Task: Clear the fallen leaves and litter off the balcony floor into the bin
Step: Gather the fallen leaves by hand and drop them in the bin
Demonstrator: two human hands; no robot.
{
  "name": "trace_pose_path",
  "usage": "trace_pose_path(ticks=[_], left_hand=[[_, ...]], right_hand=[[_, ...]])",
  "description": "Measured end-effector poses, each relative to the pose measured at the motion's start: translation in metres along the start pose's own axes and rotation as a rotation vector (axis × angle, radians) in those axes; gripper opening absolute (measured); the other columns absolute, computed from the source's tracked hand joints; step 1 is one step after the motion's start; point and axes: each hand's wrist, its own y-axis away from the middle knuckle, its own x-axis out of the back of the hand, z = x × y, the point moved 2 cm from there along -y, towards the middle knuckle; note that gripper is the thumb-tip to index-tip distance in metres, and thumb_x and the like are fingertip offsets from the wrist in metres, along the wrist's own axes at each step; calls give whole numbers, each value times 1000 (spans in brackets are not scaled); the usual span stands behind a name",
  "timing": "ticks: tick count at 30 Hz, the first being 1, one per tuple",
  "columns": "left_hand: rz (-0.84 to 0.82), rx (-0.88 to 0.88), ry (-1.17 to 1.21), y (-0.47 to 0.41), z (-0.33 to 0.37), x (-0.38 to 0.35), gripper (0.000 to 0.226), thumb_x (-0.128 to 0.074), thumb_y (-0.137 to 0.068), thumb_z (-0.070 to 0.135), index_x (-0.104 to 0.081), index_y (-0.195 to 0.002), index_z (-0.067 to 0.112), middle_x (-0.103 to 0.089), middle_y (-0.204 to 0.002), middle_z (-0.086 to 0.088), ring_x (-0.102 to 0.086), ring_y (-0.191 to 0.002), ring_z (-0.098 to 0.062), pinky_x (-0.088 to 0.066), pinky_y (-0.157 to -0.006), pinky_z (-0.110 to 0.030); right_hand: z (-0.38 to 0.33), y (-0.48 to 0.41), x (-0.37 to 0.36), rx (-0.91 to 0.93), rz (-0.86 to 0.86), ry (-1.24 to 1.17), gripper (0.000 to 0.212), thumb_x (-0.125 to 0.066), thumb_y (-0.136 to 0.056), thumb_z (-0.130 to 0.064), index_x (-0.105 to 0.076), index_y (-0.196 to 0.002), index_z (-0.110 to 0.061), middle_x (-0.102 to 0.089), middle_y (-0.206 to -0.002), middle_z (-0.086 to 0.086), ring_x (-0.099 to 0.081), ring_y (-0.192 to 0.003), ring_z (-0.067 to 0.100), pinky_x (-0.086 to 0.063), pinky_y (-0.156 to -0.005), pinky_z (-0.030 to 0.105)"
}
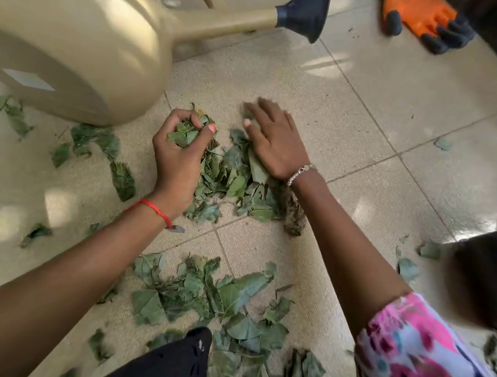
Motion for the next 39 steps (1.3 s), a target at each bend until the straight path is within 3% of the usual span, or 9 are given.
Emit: trace_pose_path(ticks=[5,7,9,12,17,25,34,37,39], left_hand=[[-33,-36,-30,1,-2,-1,28,-63,-82,0,-46,-72,19,-48,-77,7,-46,-78,-6,-38,-87,-22],[-44,-47,-39,3,-3,-2,27,-63,-82,0,-46,-72,19,-48,-77,7,-47,-79,-6,-38,-89,-24],[-50,-54,-51,3,-3,-2,27,-63,-81,0,-46,-72,19,-48,-77,8,-46,-80,-5,-38,-90,-24],[-72,-65,-60,4,-3,-2,27,-63,-82,0,-45,-73,18,-47,-77,7,-46,-80,-4,-38,-92,-21],[-81,-99,-79,9,-6,-8,28,-62,-83,-1,-45,-73,19,-48,-76,6,-47,-76,2,-37,-84,-11],[-31,121,209,23,-7,-30,23,-57,-84,-3,-47,-75,14,-57,-64,13,-54,-63,0,-46,-67,-16],[61,385,506,25,0,-64,20,-53,-85,-3,-44,-75,11,-53,-72,-5,-55,-67,-16,-49,-61,-24],[84,403,584,19,16,-79,20,-55,-82,-3,-44,-73,11,-50,-75,-9,-54,-73,-22,-49,-65,-28],[106,418,644,15,30,-93,20,-56,-78,-2,-43,-70,11,-48,-73,-9,-52,-73,-23,-48,-67,-30]], right_hand=[[-7,24,0,101,-129,-227,40,-31,-100,-28,-58,-125,-12,-47,-141,2,-39,-132,15,-20,-114,26],[-7,44,12,27,36,-397,39,-37,-96,-30,-65,-115,-12,-57,-130,4,-51,-120,14,-35,-100,13],[-1,68,21,-107,274,-347,42,-36,-94,-36,-64,-116,-13,-55,-132,5,-50,-119,14,-38,-95,17],[5,102,12,-330,358,-74,62,-23,-92,-50,-42,-138,-14,-36,-148,6,-31,-136,18,-24,-114,37],[-20,106,-30,-363,335,79,75,-1,-87,-59,-16,-148,-17,-11,-157,3,-5,-145,14,1,-117,30],[-58,52,-39,-265,576,-492,54,-29,-91,-44,-61,-115,-7,-59,-119,7,-50,-114,17,-30,-103,25],[-44,51,-21,-439,707,-1427,22,-56,-87,-11,-66,-99,5,-65,-92,8,-59,-87,13,-49,-83,27],[-38,47,1,-507,661,-1534,24,-49,-91,-4,-64,-102,11,-65,-89,9,-60,-81,12,-49,-76,17],[-39,43,21,-532,634,-1592,24,-50,-90,-5,-65,-101,9,-66,-91,11,-61,-86,16,-50,-84,24]])
